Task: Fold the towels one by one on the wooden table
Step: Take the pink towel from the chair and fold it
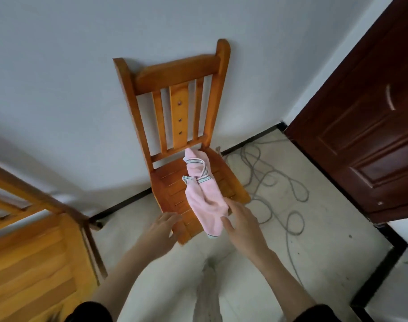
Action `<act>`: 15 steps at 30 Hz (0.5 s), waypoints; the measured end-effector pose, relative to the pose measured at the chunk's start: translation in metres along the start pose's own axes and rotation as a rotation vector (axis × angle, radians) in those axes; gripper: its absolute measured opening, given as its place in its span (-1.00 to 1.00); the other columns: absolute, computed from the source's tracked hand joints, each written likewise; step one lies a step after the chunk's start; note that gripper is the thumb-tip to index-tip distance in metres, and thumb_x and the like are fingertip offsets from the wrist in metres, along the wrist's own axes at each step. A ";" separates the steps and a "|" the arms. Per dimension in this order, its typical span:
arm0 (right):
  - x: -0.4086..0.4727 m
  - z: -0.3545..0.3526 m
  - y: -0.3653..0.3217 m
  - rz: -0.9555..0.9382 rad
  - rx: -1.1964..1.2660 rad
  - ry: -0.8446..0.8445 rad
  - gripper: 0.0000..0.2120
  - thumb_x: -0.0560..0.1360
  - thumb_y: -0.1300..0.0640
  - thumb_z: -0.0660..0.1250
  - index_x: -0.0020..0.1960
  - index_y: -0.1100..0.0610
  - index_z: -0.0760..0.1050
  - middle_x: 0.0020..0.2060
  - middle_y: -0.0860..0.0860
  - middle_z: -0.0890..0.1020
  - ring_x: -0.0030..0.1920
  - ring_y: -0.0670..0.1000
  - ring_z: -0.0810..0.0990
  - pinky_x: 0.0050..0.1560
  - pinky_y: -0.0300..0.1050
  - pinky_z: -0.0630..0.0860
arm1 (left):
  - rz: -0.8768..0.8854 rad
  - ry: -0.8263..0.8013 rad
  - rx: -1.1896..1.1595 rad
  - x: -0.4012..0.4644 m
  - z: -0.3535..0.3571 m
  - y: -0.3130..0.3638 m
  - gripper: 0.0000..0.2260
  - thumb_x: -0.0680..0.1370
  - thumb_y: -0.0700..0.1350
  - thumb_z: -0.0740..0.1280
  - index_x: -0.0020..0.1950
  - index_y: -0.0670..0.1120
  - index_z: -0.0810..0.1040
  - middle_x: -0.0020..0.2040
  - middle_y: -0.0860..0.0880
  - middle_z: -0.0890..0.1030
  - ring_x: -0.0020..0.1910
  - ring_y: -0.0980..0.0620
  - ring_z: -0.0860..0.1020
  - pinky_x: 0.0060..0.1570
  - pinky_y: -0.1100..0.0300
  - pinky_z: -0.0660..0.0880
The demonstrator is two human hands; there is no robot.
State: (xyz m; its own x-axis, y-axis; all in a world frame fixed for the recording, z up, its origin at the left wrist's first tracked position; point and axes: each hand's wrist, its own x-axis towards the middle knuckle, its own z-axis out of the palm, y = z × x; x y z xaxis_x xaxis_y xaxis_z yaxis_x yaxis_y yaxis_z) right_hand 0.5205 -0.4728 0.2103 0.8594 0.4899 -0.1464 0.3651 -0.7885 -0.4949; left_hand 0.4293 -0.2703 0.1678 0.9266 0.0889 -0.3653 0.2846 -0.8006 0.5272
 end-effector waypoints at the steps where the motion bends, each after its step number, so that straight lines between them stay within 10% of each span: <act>1: 0.016 0.001 0.016 -0.007 -0.003 -0.030 -0.59 0.56 0.06 0.21 0.39 0.04 0.30 0.29 -0.04 0.46 0.25 -0.04 0.44 0.16 -0.30 0.32 | -0.024 -0.028 0.002 0.016 0.009 0.005 -0.65 0.61 -0.02 0.14 0.40 0.02 0.33 0.41 0.02 0.35 0.38 0.03 0.32 0.36 0.13 0.28; 15: 0.236 0.134 0.157 0.006 -0.016 -0.325 -0.65 0.58 0.01 0.15 0.33 0.10 0.34 0.21 0.05 0.53 0.18 0.06 0.51 0.18 -0.09 0.45 | -0.196 -0.078 -0.110 0.226 0.109 -0.037 -0.66 0.62 -0.03 0.14 0.40 0.04 0.33 0.43 0.02 0.34 0.37 0.00 0.36 0.34 0.06 0.32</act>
State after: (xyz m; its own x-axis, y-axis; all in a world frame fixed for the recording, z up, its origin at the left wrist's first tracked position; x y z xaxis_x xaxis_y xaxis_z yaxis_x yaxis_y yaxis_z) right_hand 0.7321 -0.4312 -0.0169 0.7031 0.5767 -0.4161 0.3684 -0.7959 -0.4806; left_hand 0.6014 -0.2854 -0.0179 0.8303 0.1869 -0.5250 0.4865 -0.7027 0.5192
